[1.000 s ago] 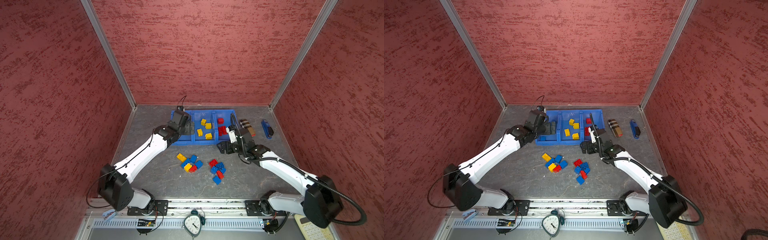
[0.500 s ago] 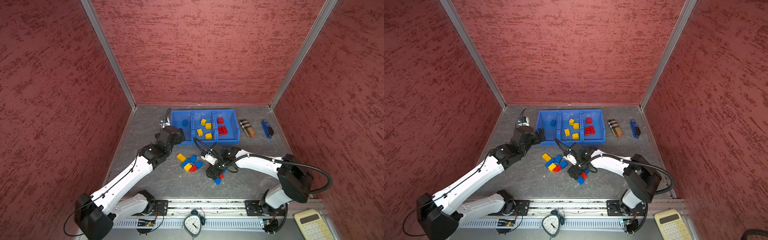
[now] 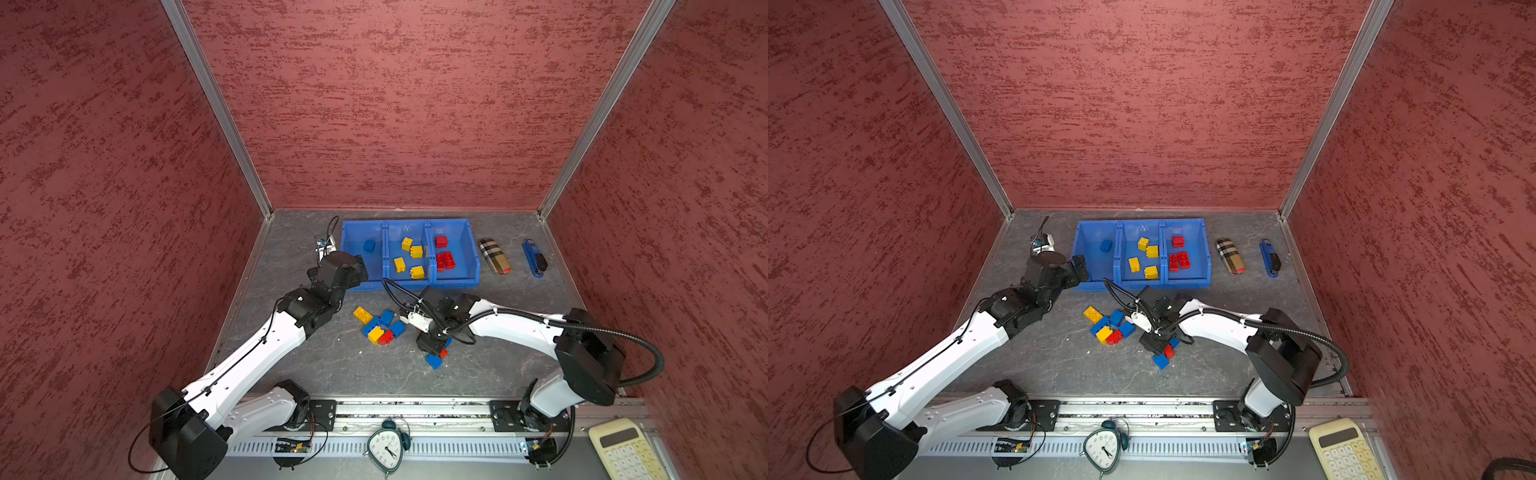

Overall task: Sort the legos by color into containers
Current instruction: 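Grasp a blue brick from the pile with the right gripper while the left withdraws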

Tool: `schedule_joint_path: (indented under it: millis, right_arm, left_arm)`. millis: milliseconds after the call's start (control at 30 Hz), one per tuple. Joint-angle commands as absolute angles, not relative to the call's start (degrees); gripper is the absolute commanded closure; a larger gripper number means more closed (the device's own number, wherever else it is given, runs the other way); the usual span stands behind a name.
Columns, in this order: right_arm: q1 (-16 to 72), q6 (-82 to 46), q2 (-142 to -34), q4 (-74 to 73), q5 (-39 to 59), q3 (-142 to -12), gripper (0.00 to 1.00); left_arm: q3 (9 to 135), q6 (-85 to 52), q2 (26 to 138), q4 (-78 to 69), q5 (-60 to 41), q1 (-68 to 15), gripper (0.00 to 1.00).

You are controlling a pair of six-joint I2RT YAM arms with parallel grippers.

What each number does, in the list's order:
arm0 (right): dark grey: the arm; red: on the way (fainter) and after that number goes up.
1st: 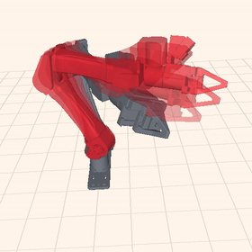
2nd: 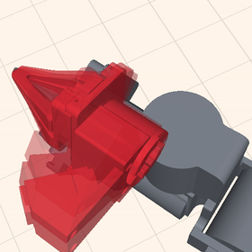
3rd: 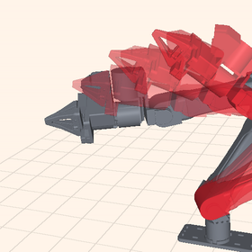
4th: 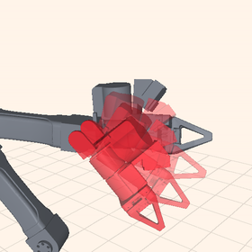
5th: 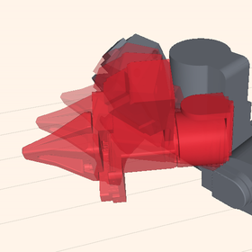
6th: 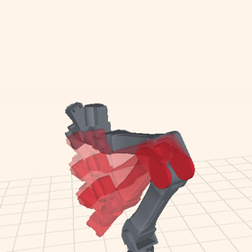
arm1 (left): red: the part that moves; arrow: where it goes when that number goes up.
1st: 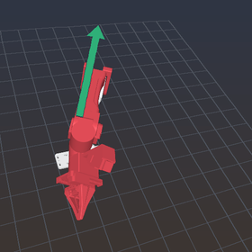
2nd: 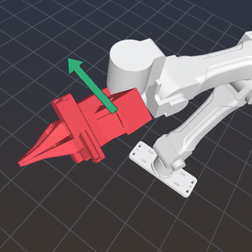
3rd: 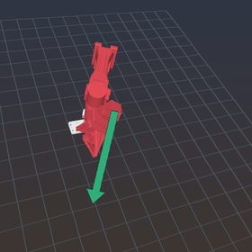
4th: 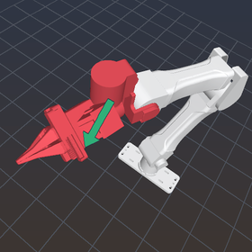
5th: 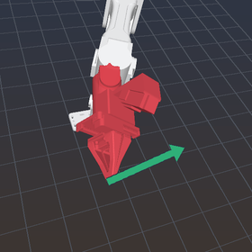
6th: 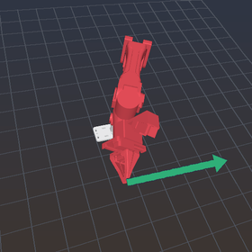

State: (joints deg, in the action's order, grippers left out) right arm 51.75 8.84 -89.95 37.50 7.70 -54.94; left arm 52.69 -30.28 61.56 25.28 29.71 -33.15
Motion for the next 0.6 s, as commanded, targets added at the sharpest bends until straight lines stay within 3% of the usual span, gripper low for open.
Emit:
schedule_joint_path:
  millis: [0,267,467,567]
  right_arm:
    - [53.06,11.74,-88.72,39.2,5.72,-55.31,0.47]
    - [54.65,12.67,-92.69,36.74,5.67,-55.34,0.55]
    - [54.89,14.32,-95.28,37.71,6.18,-56.4,0.55]
    - [54.98,15.7,-94.22,37.18,6.83,-57.31,0.63]
  left_arm:
    - [52.23,-31.02,61.51,25.02,30.25,-32.88,0.01]
    - [51.59,-31.43,60.91,25.54,30.58,-32.86,0.01]
    - [50.99,-31.53,60.58,25.85,31.35,-32.78,0.0]
    - [50.56,-31.8,60.22,26.09,31.8,-32.62,0.01]
